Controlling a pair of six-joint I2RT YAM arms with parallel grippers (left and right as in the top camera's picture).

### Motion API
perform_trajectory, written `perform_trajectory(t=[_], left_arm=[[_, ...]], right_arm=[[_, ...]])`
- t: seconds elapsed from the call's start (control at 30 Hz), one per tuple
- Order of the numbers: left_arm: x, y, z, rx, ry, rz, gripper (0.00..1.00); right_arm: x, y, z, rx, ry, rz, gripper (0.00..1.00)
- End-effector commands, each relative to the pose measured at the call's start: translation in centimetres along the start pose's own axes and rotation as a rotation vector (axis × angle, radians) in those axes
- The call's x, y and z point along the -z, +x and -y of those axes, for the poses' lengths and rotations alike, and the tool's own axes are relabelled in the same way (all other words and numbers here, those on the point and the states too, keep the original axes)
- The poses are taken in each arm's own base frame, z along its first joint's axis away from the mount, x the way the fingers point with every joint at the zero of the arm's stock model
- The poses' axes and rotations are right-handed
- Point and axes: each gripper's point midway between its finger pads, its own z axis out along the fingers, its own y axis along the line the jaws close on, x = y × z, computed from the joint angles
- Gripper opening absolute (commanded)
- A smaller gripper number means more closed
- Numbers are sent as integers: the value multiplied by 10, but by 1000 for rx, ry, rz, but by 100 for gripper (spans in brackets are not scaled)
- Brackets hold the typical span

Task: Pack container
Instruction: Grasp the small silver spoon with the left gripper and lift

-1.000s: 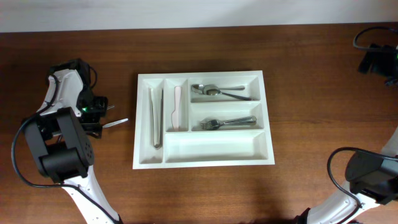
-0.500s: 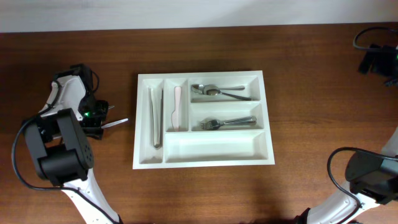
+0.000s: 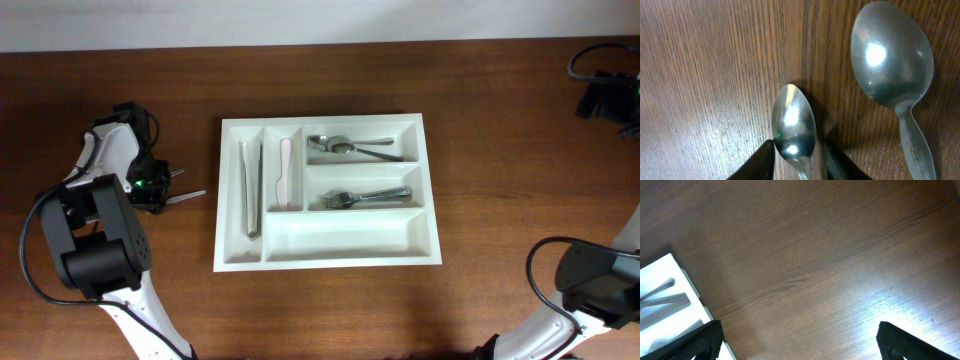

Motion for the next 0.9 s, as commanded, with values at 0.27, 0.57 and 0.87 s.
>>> perform_trajectory(t=[0.27,0.57,0.87], left_arm=[[-8,-1,-6,-72,-32,13,18],[-4,-2,3,-262,3,20,2],[58,14,25,-497,115,136,2]], right_arm=[[0,0,2,-13,9,2,99],[0,0,2,-13,9,3,99],[0,0,2,-13,9,3,99]])
